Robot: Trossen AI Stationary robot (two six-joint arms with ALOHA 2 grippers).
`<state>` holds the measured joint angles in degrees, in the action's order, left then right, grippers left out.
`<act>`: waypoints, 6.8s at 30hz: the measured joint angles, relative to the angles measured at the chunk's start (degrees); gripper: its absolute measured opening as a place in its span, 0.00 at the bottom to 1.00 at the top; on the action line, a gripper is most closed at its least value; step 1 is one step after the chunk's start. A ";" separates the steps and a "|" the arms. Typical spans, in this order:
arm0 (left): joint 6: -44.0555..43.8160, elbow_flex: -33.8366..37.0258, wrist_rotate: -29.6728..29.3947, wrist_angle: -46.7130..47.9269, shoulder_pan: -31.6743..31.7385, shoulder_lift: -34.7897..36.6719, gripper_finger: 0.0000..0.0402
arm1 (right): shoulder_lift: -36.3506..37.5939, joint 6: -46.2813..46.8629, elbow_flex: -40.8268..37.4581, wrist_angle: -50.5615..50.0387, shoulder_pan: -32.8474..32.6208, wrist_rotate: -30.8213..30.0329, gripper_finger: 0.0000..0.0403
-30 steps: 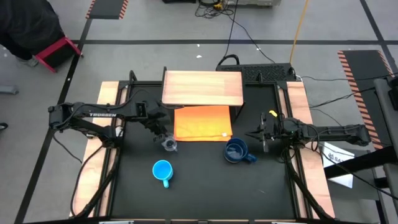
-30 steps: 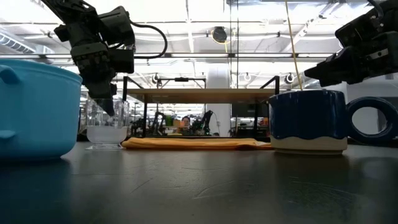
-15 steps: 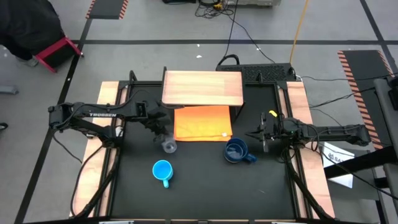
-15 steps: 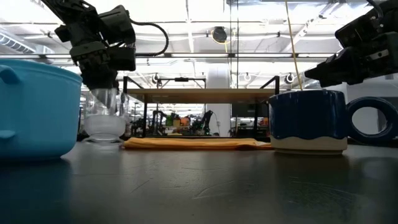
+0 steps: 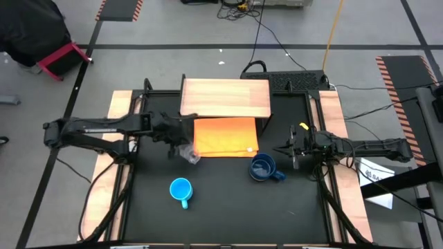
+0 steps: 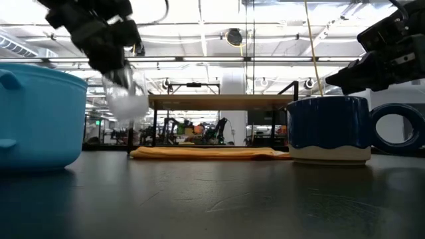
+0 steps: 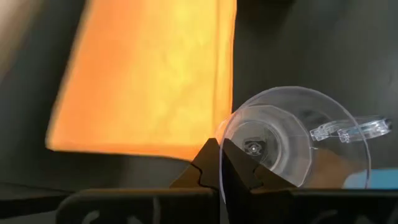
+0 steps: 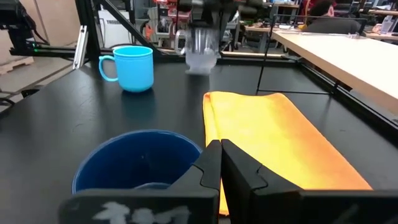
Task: Stack small to large cups/mugs on shelf
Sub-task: Put the transparent mug on the shelf
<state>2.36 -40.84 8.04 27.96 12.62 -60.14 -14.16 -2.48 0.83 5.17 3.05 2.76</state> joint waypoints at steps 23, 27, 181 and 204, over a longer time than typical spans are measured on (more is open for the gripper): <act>-10.34 -0.02 -16.15 11.47 -4.97 21.71 0.00 | -0.01 0.35 0.00 -0.20 0.00 0.00 0.00; -11.56 0.08 -20.18 13.18 -7.41 24.82 0.00 | -0.01 0.35 0.01 -0.86 0.00 0.00 0.00; 48.62 -66.07 17.26 43.76 33.73 -36.86 0.00 | 0.00 1.81 0.01 0.42 0.00 -0.01 0.00; 49.06 -66.03 12.69 42.00 32.17 -43.37 0.00 | 0.01 1.69 0.00 0.59 0.02 -0.02 0.00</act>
<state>51.42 -106.87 20.73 69.97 44.79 -103.51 -14.15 -0.79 0.83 5.76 3.07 2.74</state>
